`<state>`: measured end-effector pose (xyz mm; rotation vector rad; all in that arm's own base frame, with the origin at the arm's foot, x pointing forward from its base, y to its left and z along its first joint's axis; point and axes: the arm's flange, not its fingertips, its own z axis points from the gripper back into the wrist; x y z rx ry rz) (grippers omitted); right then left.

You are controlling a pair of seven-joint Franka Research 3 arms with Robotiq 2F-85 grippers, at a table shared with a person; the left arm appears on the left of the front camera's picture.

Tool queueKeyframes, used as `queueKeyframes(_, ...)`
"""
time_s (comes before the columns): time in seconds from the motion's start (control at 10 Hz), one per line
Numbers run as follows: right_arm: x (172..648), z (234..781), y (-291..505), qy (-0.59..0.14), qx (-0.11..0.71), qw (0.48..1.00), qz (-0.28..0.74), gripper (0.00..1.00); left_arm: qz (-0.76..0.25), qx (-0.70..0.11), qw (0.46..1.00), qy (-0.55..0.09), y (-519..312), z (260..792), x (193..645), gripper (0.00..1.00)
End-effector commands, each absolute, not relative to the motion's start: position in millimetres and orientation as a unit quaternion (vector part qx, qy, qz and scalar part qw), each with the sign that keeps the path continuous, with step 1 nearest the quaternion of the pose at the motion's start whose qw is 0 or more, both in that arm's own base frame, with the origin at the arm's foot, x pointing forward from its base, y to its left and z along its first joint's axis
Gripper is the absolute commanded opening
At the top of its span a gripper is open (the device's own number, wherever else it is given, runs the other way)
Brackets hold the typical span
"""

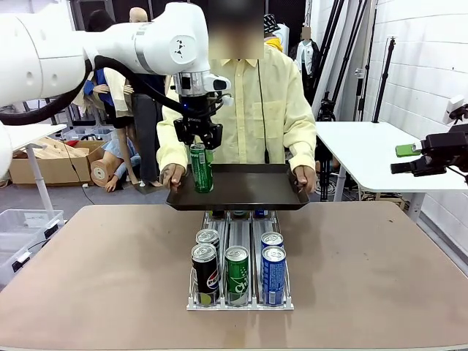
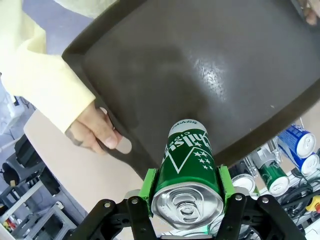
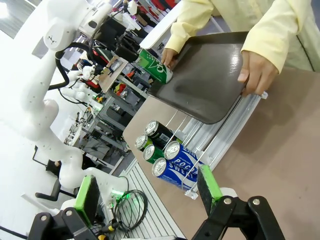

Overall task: Retrieve and hand over the desired beverage to the person.
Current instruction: Place the picked can on the Handle tray extended by the person.

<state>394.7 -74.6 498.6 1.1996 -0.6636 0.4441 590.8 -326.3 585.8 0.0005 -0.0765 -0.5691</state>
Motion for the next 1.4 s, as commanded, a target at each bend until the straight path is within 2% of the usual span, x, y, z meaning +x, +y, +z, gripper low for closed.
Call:
queueKeyframes(0.0, 395.1, 500.1, -73.8, -0.305, 0.554, 0.748, 0.201, 1.00, -0.262, 0.024, 0.964, -0.038, -337.9, 595.4, 608.4, 0.00)
queueKeyframes(0.8, 395.1, 500.1, -73.8, -0.305, 0.554, 0.748, 0.201, 1.00, -0.263, 0.021, 0.964, -0.017, -342.6, 578.9, 617.6, 0.00)
queueKeyframes(0.9, 395.1, 500.1, -73.8, -0.305, 0.554, 0.748, 0.201, 1.00, -0.261, 0.020, 0.965, -0.013, -341.7, 579.9, 617.2, 0.04)
queueKeyframes(1.0, 395.1, 500.1, -73.8, -0.305, 0.554, 0.748, 0.201, 1.00, -0.259, 0.020, 0.966, -0.013, -341.1, 580.3, 616.6, 0.19)
queueKeyframes(1.3, 395.1, 500.1, -73.8, -0.305, 0.554, 0.748, 0.201, 1.00, -0.259, 0.019, 0.966, -0.014, -340.1, 582.2, 616.0, 0.75)
